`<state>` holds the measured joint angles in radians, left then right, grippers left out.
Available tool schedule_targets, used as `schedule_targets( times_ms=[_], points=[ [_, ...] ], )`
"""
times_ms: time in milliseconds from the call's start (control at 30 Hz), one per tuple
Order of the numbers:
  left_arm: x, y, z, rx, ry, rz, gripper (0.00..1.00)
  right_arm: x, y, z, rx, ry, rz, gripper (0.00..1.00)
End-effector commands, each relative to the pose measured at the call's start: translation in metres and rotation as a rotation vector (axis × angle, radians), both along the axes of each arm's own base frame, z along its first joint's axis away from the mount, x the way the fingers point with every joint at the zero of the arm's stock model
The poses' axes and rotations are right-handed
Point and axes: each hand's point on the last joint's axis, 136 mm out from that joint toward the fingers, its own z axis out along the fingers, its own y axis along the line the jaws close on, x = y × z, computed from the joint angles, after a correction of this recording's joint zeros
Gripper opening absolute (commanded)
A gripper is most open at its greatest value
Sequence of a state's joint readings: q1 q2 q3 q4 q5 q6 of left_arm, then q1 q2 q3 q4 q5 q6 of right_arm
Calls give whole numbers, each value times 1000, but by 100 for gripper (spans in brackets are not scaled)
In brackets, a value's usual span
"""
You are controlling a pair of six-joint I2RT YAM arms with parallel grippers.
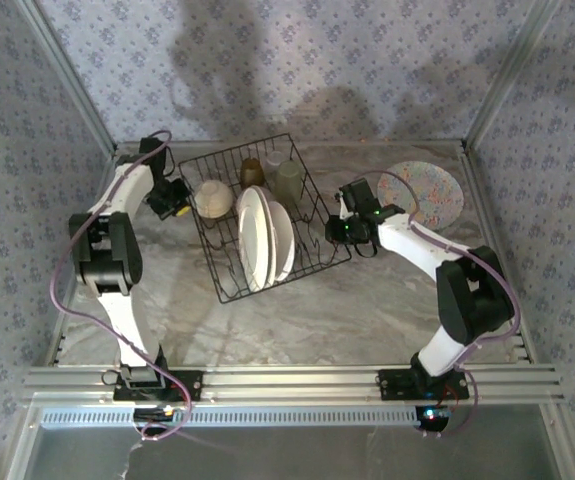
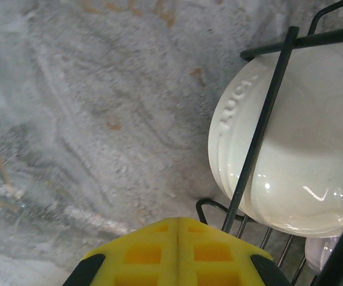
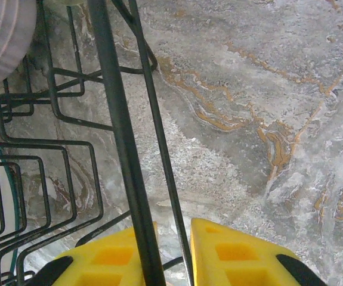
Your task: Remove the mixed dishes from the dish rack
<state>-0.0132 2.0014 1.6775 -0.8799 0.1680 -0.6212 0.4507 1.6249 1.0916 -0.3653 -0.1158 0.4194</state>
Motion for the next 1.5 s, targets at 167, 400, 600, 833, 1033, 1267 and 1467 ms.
schedule_targets(
  times_ms=[167, 400, 600, 833, 1033, 1267, 1467],
  points=[
    [35, -55, 16, -105, -35, -132, 0, -18, 9, 13, 116, -29, -183, 17],
    [50, -62, 25, -119, -53, -163, 0, -15, 8, 22, 113, -78, -240, 22],
    [41, -28, 53, -32, -94, -124, 33, -9, -17, 32, 113, -115, -278, 54],
    [7, 6, 129, 160, -233, -105, 76, -7, -48, 75, 70, -229, -266, 97],
    [-47, -26, 177, 217, -387, -225, 99, -14, -69, 106, 92, -284, -262, 100],
    [-129, -74, 205, 162, -549, -388, 90, -28, -99, 142, 197, -341, -336, 100],
    [-189, -110, 200, 145, -601, -583, 69, -42, -92, 163, 249, -368, -241, 100]
  ],
)
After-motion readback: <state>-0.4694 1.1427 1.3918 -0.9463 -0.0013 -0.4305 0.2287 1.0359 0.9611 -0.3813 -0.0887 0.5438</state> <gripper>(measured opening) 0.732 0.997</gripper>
